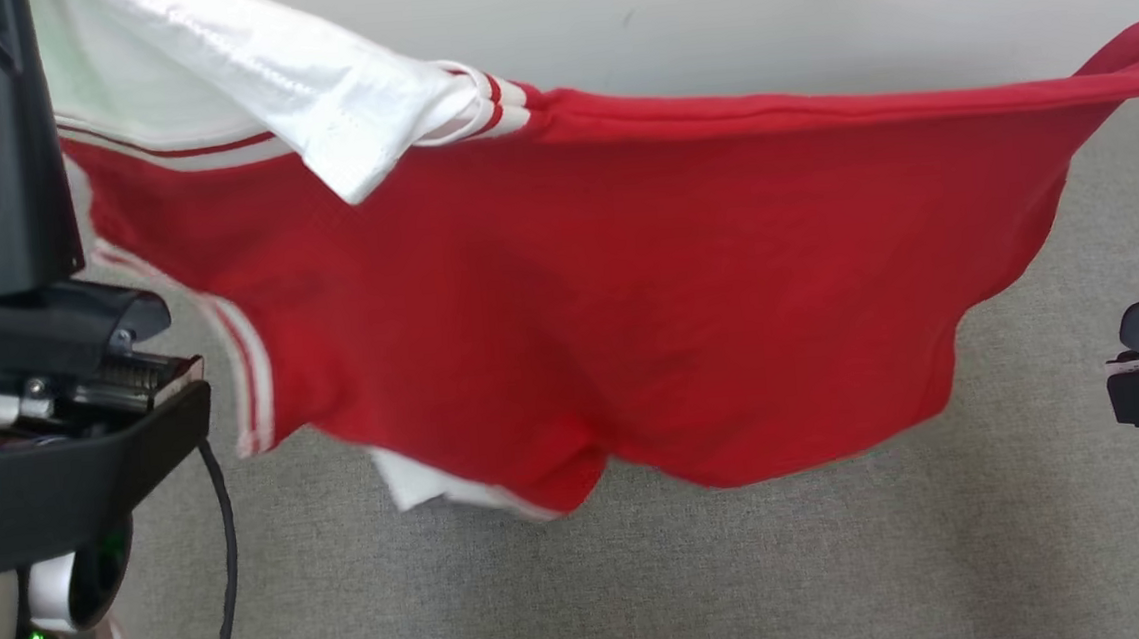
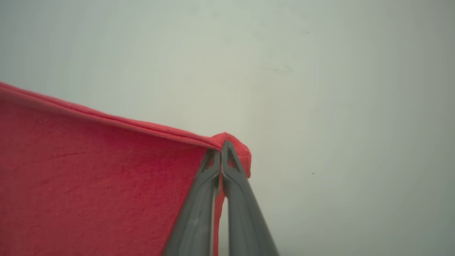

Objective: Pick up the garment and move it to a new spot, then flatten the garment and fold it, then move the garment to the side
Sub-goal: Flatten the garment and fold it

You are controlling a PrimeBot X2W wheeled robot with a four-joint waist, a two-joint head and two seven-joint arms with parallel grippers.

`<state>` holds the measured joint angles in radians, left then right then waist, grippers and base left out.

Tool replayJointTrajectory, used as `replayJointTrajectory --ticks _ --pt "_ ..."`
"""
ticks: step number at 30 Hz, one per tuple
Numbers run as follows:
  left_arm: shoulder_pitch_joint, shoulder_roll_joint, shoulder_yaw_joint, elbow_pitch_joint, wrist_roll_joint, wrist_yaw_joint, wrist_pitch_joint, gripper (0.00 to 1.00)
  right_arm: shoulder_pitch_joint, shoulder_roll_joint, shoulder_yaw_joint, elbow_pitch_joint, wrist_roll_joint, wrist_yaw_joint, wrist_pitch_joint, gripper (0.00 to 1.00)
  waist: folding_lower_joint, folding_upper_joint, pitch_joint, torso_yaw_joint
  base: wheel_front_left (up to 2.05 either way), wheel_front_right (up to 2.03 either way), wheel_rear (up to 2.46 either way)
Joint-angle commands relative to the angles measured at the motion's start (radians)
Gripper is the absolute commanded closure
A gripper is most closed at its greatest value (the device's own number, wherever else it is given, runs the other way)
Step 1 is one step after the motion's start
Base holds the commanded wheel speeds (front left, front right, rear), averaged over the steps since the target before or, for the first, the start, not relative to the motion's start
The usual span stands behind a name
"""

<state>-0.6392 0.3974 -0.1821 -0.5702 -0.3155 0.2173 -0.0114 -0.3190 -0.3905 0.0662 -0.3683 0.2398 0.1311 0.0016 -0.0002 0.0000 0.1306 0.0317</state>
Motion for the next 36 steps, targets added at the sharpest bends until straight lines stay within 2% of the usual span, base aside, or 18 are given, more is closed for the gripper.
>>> replayJointTrajectory --ticks 1,6,12,18,23,29,36 --pt "-0.025 0.002 -0.007 -0.007 0.004 -0.001 0.015 1.00 -0.006 0.006 0.007 0.001 0.011 -0.001 0.009 1.00 0.0002 0.0000 -0.005 0.000 0.00 0.00 0.00" --pt "-0.078 -0.003 -0.038 0.034 -0.007 -0.021 0.045 1.00 -0.051 0.018 0.034 0.042 0.047 -0.001 0.013 1.00 0.0002 0.0000 0.008 -0.010 0.00 0.00 0.00" --pt "-0.167 -0.027 -0.058 0.168 -0.049 -0.052 0.054 1.00 -0.171 0.012 0.088 0.174 0.092 -0.001 0.012 1.00 0.0002 0.0000 0.042 -0.023 0.00 0.00 0.00" --pt "-0.335 -0.064 -0.087 0.475 -0.118 -0.121 0.083 1.00 -0.379 0.006 0.185 0.416 0.150 0.000 0.029 1.00 0.0002 0.0000 0.100 -0.025 0.00 0.00 0.00" --pt "-0.522 -0.094 -0.121 0.774 -0.119 -0.180 0.099 1.00 -0.599 0.003 0.282 0.632 0.183 0.000 0.014 1.00 0.0002 0.0000 0.155 -0.033 0.00 0.00 0.00" --pt "-0.753 -0.099 -0.114 1.073 -0.095 -0.205 0.060 1.00 -0.876 0.058 0.347 0.893 0.211 0.000 -0.067 1.00 0.0002 0.0000 0.216 -0.073 0.00 0.00 0.00" --pt "-0.990 -0.084 -0.139 1.286 -0.038 -0.233 -0.033 1.00 -1.129 0.127 0.336 1.175 0.171 0.000 -0.208 1.00 0.0002 0.0000 0.232 -0.096 0.00 0.00 0.00"
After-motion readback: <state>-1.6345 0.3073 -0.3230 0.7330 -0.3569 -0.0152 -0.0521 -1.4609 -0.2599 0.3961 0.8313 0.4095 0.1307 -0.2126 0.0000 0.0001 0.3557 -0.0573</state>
